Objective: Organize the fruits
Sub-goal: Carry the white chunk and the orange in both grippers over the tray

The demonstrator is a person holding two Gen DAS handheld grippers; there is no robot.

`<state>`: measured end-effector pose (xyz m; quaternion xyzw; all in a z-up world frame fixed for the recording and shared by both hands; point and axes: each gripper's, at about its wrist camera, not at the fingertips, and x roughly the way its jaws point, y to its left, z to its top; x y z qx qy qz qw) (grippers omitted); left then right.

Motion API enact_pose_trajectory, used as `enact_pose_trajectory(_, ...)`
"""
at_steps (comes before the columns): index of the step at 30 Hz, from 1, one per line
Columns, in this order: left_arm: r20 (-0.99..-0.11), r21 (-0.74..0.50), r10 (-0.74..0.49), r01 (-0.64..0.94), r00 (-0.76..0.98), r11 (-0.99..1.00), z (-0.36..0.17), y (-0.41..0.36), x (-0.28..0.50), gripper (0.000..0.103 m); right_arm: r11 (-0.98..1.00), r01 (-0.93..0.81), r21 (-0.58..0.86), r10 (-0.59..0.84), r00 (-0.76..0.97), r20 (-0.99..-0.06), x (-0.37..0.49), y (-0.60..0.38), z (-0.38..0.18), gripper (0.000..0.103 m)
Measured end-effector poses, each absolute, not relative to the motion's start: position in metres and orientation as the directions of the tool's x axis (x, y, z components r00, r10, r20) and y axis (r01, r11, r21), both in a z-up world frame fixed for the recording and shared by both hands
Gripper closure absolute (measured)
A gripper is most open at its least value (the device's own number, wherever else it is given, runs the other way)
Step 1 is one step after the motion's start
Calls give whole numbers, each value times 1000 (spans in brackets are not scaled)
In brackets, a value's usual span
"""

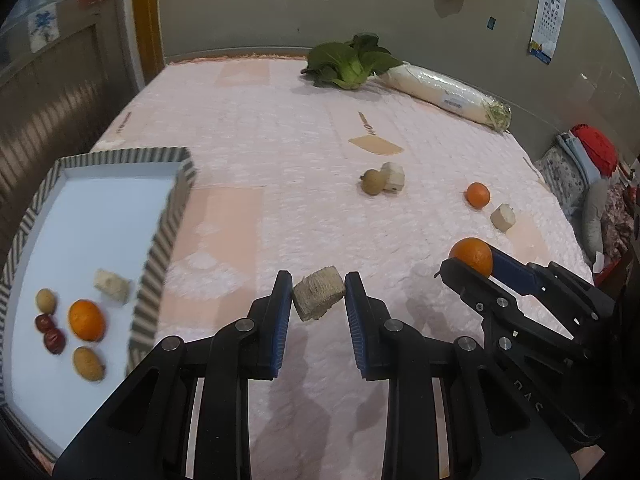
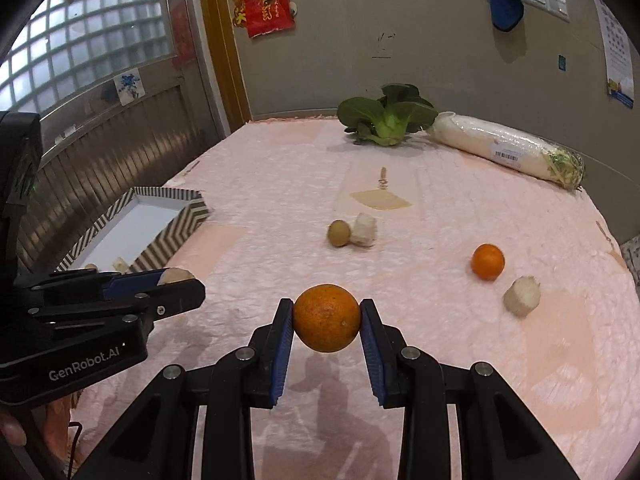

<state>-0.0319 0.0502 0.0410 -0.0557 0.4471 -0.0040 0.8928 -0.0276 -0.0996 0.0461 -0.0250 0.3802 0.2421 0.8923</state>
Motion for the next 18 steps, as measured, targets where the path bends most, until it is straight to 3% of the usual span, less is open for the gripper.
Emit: enact_pose_trajectory(18,-752,-94,21,-139,658,986,61,116,-80,77,845,-523,112,449,580,-679,-63,-33,63,71)
